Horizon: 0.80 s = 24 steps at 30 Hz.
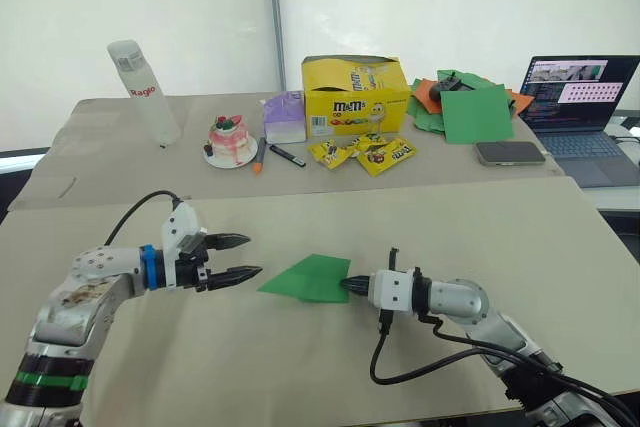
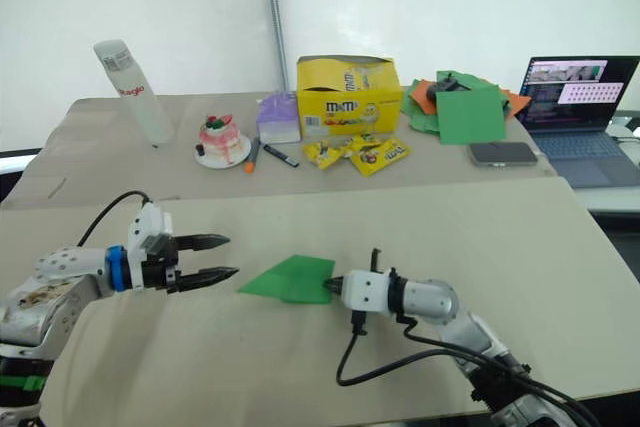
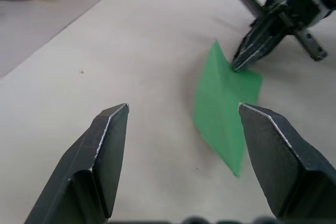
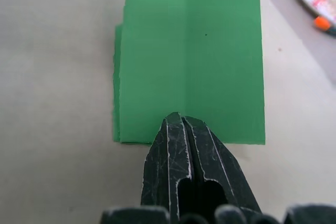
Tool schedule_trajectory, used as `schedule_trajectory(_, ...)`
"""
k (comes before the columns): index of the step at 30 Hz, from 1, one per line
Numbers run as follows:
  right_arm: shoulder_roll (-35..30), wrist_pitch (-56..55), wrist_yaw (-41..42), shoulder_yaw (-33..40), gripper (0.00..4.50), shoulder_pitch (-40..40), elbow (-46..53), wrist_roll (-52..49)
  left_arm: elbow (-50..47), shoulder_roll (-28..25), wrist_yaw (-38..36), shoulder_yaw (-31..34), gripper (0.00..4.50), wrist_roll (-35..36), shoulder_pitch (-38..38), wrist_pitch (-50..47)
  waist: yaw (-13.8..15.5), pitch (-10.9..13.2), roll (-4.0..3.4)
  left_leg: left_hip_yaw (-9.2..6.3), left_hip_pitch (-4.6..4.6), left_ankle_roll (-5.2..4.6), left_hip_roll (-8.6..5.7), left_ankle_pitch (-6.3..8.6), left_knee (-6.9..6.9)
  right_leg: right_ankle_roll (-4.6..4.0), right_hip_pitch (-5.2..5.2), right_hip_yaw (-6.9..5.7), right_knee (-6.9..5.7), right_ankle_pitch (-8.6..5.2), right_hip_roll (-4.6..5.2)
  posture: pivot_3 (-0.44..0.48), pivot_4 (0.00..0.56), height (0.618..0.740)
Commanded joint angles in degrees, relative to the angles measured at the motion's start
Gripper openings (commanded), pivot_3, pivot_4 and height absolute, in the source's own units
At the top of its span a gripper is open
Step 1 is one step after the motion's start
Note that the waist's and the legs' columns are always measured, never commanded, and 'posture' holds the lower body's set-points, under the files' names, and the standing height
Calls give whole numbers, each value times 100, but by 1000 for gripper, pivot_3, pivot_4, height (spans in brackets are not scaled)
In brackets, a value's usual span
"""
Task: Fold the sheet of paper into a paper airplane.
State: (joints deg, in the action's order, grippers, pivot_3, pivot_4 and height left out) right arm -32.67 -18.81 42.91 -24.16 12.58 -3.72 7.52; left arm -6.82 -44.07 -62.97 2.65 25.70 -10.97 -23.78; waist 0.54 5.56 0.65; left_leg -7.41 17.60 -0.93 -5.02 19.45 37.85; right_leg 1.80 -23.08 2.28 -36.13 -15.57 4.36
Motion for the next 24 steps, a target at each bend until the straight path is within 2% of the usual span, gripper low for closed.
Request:
schedule_trajectory(1, -4, -105, -42, -135, 35, -107, -286, 397, 331, 84, 78, -157, 3537, -339, -294, 335, -16, -2, 2, 0, 0, 0, 0, 0, 0, 0, 0, 1, -2, 0, 0, 0, 150, 740)
schedule_trajectory(7, -244, -795, -127, -267, 35, -188, 117, 1033, 1241, 363, -13, -670, 3537, -903, -912, 860, -8, -5, 0, -1, 1, -1, -6, 0, 0, 0, -6, 2, -5, 0, -4, 0, 150, 740)
schedule_trajectory(15, -277, -1052, -289, -371, 35, -237, 192, 1692, 1772, 746, -563, -1205, 3537, -1026, -1484, 851, -29, -11, 6, -2, 4, -3, -8, 2, 1, 1, -1, 1, -8, 0, -4, 0, 150, 740)
schedule_trajectory(19, -252, -982, -328, -353, 0, -298, 272, 1758, 1729, 692, -929, -1368, 2380, -986, -1518, 792, -83, -13, 6, -2, 7, -3, -7, 2, 0, 1, 2, 5, -10, 0, -4, 0, 150, 740)
schedule_trajectory(20, -247, -962, -339, -345, 0, -305, 282, 1772, 1743, 656, -965, -1402, 1941, -1052, -1515, 858, -86, -13, 6, -3, 7, -3, -7, 2, 0, 1, 1, 5, -10, 0, -5, 0, 150, 740)
schedule_trajectory(23, -250, -938, -360, -320, 0, -327, 285, 1790, 1870, 610, -958, -1353, 1145, -1128, -1524, 950, -90, -14, 5, -3, 7, -3, -7, 2, 0, 1, 1, 4, -9, 0, -7, 0, 150, 740)
schedule_trajectory(24, -254, -942, -368, -314, 0, -337, 285, 1798, 1915, 591, -977, -1335, 675, -1141, -1530, 977, -90, -14, 5, -3, 7, -4, -8, 2, 0, 1, 0, 4, -9, 0, -7, 0, 150, 740)
